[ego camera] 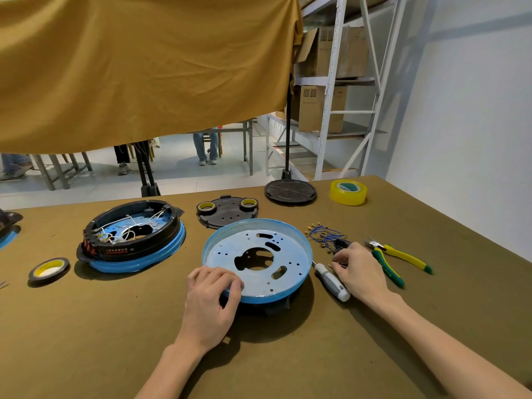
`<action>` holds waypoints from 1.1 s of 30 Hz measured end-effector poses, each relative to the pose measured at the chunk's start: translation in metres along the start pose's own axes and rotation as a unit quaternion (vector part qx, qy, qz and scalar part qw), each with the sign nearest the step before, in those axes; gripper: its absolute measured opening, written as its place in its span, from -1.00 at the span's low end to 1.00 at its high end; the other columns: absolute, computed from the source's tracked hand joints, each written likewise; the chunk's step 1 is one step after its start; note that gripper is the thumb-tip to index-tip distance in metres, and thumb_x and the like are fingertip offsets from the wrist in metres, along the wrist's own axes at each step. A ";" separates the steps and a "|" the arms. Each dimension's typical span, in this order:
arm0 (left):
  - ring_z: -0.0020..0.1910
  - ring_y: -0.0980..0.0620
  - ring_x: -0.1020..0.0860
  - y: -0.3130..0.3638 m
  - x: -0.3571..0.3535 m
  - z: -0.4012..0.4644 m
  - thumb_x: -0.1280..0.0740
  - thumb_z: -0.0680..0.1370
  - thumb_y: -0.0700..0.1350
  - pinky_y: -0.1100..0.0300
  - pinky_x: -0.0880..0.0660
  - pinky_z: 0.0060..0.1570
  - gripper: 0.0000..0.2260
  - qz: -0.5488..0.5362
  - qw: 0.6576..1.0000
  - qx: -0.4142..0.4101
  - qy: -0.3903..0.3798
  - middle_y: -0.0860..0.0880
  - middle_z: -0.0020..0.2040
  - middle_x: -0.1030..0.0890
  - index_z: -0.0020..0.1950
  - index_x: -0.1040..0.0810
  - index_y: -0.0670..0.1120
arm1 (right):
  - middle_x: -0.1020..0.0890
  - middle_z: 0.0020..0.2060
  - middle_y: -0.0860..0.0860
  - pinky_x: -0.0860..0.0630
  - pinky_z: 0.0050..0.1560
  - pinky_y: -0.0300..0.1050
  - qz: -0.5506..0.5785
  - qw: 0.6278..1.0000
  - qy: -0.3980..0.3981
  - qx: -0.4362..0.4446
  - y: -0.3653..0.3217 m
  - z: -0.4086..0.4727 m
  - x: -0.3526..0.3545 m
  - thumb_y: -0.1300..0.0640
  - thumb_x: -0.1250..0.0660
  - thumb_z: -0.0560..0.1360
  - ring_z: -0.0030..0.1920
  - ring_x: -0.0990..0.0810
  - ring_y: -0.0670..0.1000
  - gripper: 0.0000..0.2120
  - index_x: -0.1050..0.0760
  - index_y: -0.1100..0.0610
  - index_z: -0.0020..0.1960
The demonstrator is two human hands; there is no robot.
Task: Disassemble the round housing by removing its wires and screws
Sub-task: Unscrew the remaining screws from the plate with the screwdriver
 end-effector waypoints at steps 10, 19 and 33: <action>0.33 0.25 -0.41 -0.001 0.008 0.000 -0.20 0.62 0.15 0.11 -0.31 0.36 -0.69 -0.067 0.995 0.071 0.013 0.11 0.21 -0.60 0.05 -0.68 0.04 | -0.51 -0.05 -0.11 -0.40 -0.26 -0.24 -0.016 0.998 -0.057 0.036 -0.030 -0.020 0.001 -0.24 -0.30 0.54 -0.12 -0.51 -0.15 -0.73 -0.53 -0.08 0.06; 0.58 -0.06 -0.30 -0.015 0.013 -0.008 -0.30 0.67 0.07 -0.17 -0.25 0.57 -0.26 -0.236 0.905 0.339 -0.100 0.00 0.59 -0.32 0.70 0.09 0.09 | -0.58 -0.04 0.03 -0.42 -0.31 -0.14 -0.003 0.989 -0.138 -0.058 -0.039 -0.035 0.004 0.04 -0.13 0.69 -0.17 -0.56 -0.03 -0.83 -0.41 0.11 0.15; 0.29 0.13 -0.52 -0.021 0.008 0.001 -0.18 0.73 -0.03 0.32 -0.49 0.05 -0.68 -0.268 0.877 0.377 -0.131 0.06 0.28 -0.61 0.48 -0.48 0.00 | -0.56 -0.16 -0.08 -0.48 -0.03 0.03 0.122 0.983 -0.052 0.129 -0.136 -0.048 -0.004 -0.05 -0.19 0.67 -0.15 -0.51 -0.02 -0.81 -0.51 0.03 0.05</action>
Point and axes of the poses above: each hand's wrist, its own z-axis towards the middle knuckle, its own x-axis out of the back of the hand, y = z × x, the point moved 4 cm from there along z, towards the middle knuckle
